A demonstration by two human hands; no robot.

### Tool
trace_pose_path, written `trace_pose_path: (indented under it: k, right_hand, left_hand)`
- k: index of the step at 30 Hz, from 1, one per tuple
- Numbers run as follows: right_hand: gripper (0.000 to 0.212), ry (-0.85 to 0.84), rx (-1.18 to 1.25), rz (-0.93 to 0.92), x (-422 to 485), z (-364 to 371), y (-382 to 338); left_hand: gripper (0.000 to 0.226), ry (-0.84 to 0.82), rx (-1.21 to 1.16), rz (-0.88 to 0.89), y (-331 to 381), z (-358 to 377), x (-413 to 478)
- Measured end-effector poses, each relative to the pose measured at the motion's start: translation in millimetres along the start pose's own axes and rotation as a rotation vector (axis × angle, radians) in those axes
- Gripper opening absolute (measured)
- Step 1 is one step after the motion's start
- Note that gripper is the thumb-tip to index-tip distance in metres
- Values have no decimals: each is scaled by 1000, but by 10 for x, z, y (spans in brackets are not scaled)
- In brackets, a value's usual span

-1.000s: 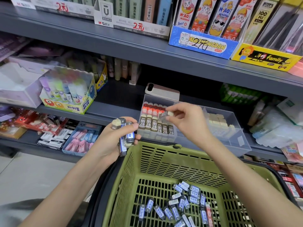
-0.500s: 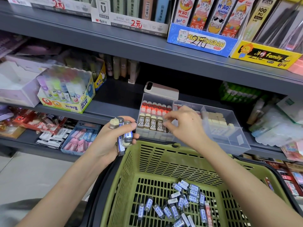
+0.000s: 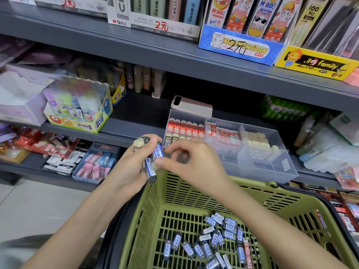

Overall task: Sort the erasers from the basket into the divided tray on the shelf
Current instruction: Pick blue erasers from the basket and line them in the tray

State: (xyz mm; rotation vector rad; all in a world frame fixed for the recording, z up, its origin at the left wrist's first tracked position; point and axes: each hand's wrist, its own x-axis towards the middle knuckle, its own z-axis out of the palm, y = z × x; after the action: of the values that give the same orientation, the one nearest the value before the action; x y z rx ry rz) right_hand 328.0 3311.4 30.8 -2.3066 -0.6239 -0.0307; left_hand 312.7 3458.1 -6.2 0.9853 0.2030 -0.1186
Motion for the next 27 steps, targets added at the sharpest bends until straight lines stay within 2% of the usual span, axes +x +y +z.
trace_pose_path:
  k: [2, 4, 6, 8, 11, 14, 17, 20, 22, 24, 27]
  right_hand:
    - [30, 17, -74, 5, -34, 83, -65]
    - [19, 38, -38, 49, -55, 99, -68]
    - [10, 26, 161, 123, -88, 69, -39]
    - [16, 36, 359, 190, -139, -7, 37]
    - [16, 155, 458, 261, -209, -265, 252]
    - [14, 187, 278, 320, -209, -639, 601]
    - [12, 43, 77, 421, -122, -867, 885]
    - [12, -96, 148, 462, -3, -941, 978]
    - [11, -165, 99, 442, 110, -972, 988]
    - [18, -239, -133, 397, 221, -974, 989]
    - [31, -435, -473, 333, 364, -845, 998]
  left_hand:
    - [16, -3, 4, 8, -21, 16, -25]
    - [18, -6, -7, 15, -38, 24, -45]
    - [14, -34, 3, 24, -39, 37, -61]
    - [10, -58, 33, 24, -45, 62, -77]
    - [12, -46, 41, -10, -71, 82, -99]
    - [16, -46, 27, -36, -77, 92, -108]
    - [18, -37, 33, -56, -84, 109, -110]
    - [16, -28, 18, -81, -110, 136, -107]
    - [15, -15, 17, -93, -123, 155, -102]
    - [16, -5, 29, -98, -137, 177, -91]
    - [17, 11, 49, -107, -157, 195, -60]
